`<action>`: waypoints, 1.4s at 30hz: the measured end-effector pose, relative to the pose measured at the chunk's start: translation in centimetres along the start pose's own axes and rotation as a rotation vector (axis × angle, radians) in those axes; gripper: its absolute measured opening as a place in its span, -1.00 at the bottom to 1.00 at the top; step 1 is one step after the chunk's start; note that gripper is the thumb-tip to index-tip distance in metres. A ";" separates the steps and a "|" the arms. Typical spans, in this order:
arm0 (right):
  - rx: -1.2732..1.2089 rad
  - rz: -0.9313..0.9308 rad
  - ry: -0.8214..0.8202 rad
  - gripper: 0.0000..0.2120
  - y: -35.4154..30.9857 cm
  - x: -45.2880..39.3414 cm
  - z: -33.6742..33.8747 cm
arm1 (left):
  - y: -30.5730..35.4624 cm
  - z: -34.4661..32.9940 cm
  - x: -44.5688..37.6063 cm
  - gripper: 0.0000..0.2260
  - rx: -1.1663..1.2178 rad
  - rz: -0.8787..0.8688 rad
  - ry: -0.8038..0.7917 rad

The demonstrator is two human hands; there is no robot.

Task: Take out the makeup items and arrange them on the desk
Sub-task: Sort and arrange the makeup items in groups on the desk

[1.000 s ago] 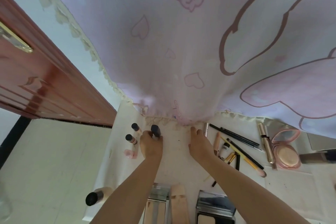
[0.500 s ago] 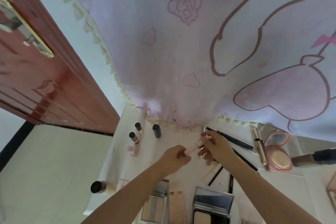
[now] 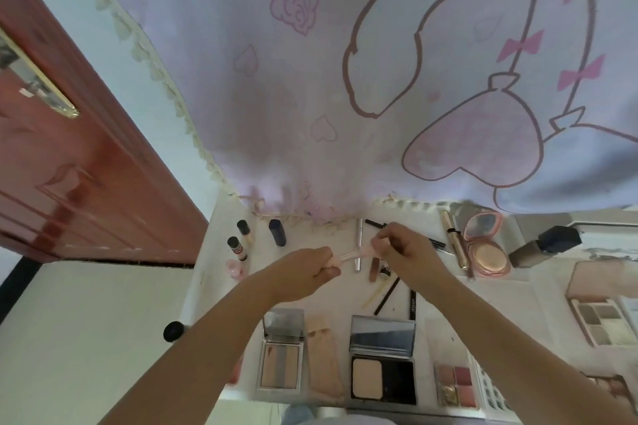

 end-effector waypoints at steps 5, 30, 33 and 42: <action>-0.133 -0.107 0.222 -0.79 2.5 0.1 7.9 | -3.3 0.9 2.3 -0.69 -0.017 0.116 0.090; -0.194 -0.112 -0.316 -0.84 1.6 0.5 -7.8 | 0.3 -0.9 1.2 -0.79 0.136 -0.008 0.165; -0.163 -0.157 -0.389 -0.87 2.2 0.0 -9.7 | -1.3 -0.9 1.6 -0.86 0.060 0.040 0.129; 0.715 0.091 -0.509 -0.59 6.5 -2.1 -15.1 | -8.8 1.7 2.0 -0.71 -0.518 0.408 -0.042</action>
Point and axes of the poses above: each hand's wrist, its own x-axis away from the middle knuckle, its own z-axis out of the back of the hand, y = z × x, the point moved 9 cm from there along -x, towards the middle knuckle, and after that the axes turned 5 degrees about x, right-handed, at the moved point
